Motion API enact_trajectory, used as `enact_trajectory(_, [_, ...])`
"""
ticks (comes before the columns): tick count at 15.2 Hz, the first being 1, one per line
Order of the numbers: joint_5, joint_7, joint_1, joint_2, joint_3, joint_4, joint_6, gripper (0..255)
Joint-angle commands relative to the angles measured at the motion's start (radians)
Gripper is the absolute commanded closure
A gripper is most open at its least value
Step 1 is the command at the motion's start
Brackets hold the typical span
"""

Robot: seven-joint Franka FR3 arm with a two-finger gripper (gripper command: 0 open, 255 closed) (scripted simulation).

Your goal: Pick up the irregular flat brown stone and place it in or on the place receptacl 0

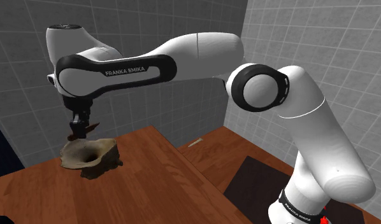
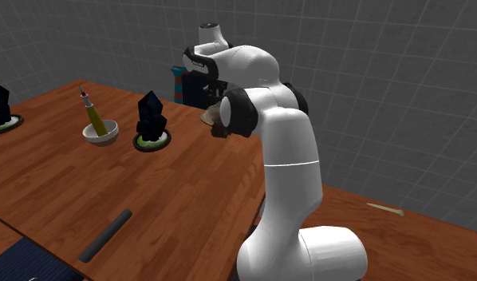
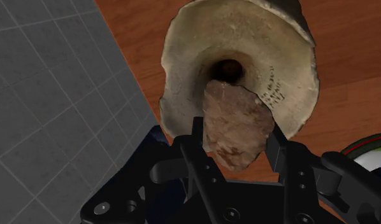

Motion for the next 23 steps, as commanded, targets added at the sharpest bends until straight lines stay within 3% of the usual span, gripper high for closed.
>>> enact_trajectory(1, [-0.002, 0.001, -0.003, 0.005, -0.001, -0.019, 0.024, 255])
enact_trajectory(10, [-0.012, 0.019, -0.014, 0.016, -0.007, -0.122, 0.136, 255])
enact_trajectory(18, [-0.012, 0.019, -0.014, 0.016, -0.007, -0.122, 0.136, 255])
enact_trajectory(19, [-0.012, 0.019, -0.014, 0.016, -0.007, -0.122, 0.136, 0])
enact_trajectory(23, [-0.012, 0.019, -0.014, 0.016, -0.007, -0.122, 0.136, 0])
